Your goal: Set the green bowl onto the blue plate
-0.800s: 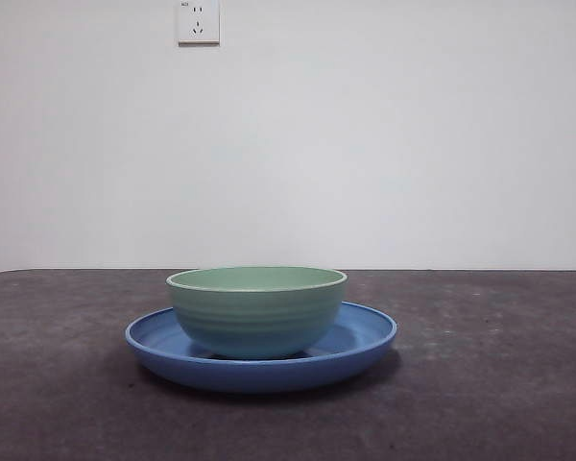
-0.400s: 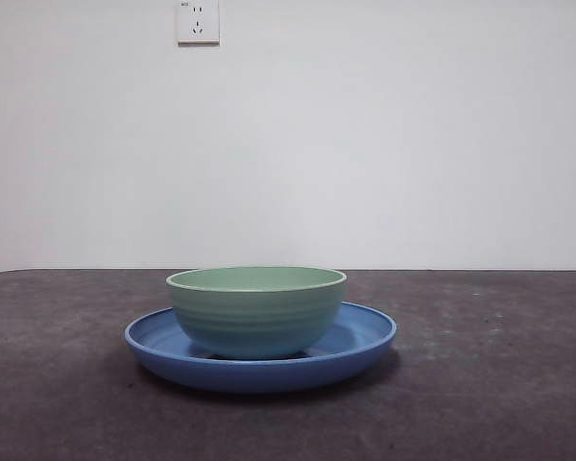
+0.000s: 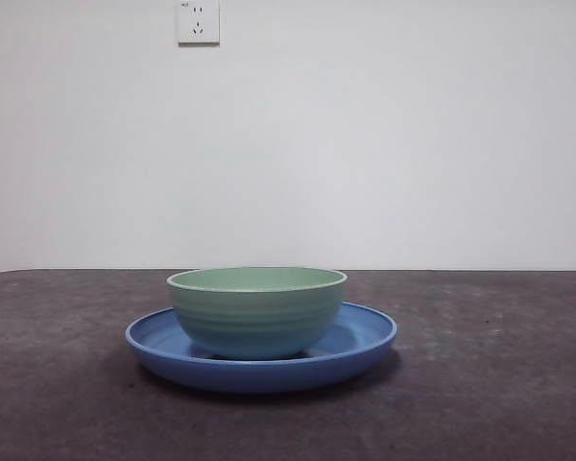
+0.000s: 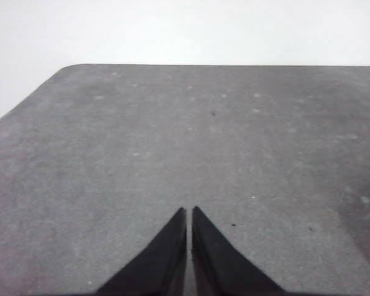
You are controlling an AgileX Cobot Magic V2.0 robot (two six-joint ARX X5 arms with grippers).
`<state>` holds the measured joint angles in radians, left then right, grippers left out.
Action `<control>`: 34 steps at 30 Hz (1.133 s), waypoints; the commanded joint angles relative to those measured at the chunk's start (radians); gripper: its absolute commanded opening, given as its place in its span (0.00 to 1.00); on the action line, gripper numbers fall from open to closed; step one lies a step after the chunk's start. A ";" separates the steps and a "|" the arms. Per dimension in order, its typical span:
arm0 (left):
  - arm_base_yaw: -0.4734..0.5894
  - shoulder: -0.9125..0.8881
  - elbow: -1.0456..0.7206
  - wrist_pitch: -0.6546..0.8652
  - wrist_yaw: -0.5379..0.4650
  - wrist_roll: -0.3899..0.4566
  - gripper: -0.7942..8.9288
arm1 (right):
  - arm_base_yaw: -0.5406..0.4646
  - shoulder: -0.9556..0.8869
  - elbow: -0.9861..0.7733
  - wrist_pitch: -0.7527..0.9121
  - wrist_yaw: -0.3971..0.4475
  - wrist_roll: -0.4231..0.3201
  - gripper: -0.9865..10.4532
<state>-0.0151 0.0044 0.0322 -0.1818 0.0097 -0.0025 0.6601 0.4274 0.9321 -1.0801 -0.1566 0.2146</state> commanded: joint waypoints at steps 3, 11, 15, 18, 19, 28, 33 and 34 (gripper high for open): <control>0.002 -0.002 -0.021 -0.008 -0.010 -0.010 0.10 | 0.007 0.002 0.005 0.010 0.000 0.006 0.10; 0.002 -0.002 -0.021 -0.007 -0.010 -0.010 0.10 | 0.007 0.002 0.005 0.010 0.000 0.006 0.10; 0.002 -0.001 -0.021 -0.007 -0.010 -0.010 0.10 | 0.007 0.002 0.005 0.010 0.000 0.006 0.10; 0.002 -0.002 -0.021 -0.007 -0.010 -0.010 0.10 | 0.007 0.002 0.005 0.010 0.000 0.006 0.10; 0.002 -0.002 -0.021 -0.007 -0.010 -0.010 0.10 | 0.007 0.002 0.005 0.010 0.000 0.006 0.10; 0.002 -0.001 -0.021 -0.007 -0.010 -0.010 0.10 | -0.018 -0.006 0.005 0.010 0.000 0.006 0.10; 0.002 -0.001 -0.021 -0.007 -0.010 -0.010 0.10 | -0.131 -0.039 -0.002 0.033 0.069 -0.059 0.10; 0.002 -0.001 -0.021 -0.007 -0.010 -0.010 0.10 | -0.165 -0.054 -0.015 0.064 0.116 -0.088 0.10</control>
<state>-0.0151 0.0044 0.0322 -0.1822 0.0048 -0.0101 0.5194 0.3840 0.9195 -1.0439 -0.0875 0.1852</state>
